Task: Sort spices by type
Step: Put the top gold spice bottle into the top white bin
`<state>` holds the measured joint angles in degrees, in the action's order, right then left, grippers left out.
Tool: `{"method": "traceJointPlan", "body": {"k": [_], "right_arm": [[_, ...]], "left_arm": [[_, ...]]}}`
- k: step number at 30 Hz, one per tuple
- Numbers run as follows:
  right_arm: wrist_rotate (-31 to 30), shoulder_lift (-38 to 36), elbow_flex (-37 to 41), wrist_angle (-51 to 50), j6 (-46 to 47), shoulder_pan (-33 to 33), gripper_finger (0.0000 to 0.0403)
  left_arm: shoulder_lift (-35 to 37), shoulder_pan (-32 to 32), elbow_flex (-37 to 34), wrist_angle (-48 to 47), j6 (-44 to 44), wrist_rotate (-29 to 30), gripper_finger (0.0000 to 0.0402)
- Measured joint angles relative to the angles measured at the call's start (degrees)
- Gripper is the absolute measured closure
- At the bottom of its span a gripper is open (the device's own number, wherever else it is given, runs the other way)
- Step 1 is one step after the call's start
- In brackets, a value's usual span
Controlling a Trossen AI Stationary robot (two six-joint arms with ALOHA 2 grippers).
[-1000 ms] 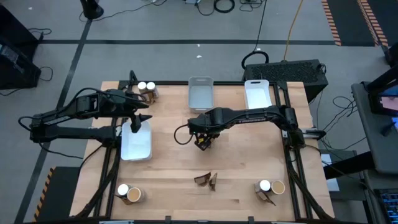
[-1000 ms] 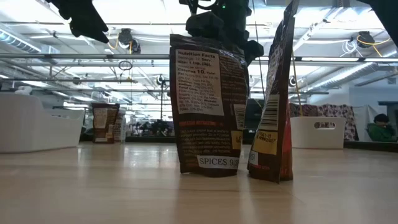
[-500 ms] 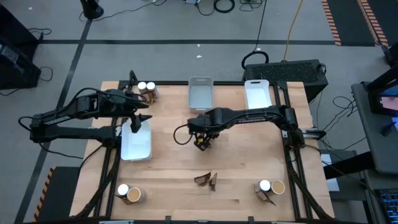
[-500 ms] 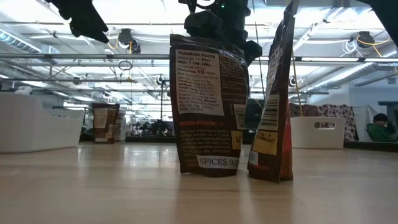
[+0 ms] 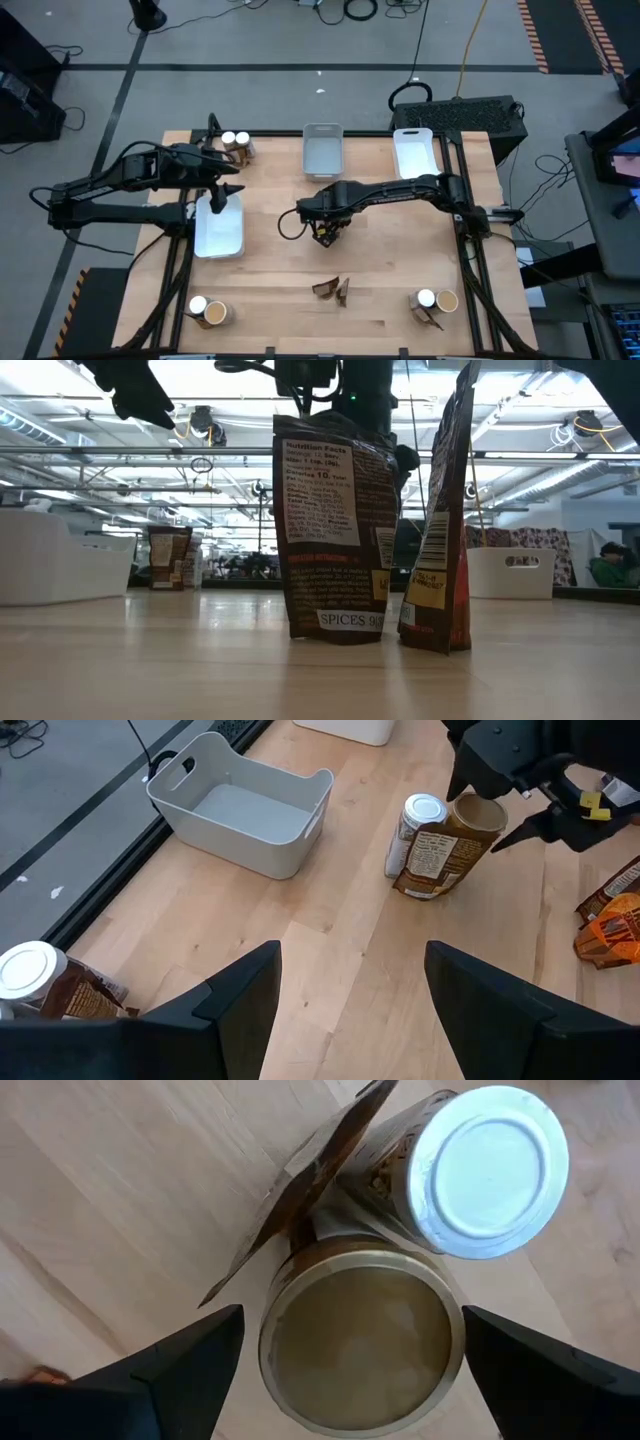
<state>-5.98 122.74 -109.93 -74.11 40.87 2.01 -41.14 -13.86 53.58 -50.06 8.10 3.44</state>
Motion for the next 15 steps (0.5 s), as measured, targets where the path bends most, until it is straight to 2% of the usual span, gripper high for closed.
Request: {"method": "traceJointPlan", "body": {"k": [6, 15], "right_arm": [[0.2, 0.0, 0.0, -0.7, 0.0, -0.2, 0.006], [2.6, 0.0, 0.0, -0.6, -0.8, -0.5, 0.0134]], "left_arm": [[0.0, 0.0, 0.0, 0.0, 0.1, 0.0, 0.0149], [0.0, 0.0, 0.0, 0.0, 0.1, 0.0, 0.0149]]}}
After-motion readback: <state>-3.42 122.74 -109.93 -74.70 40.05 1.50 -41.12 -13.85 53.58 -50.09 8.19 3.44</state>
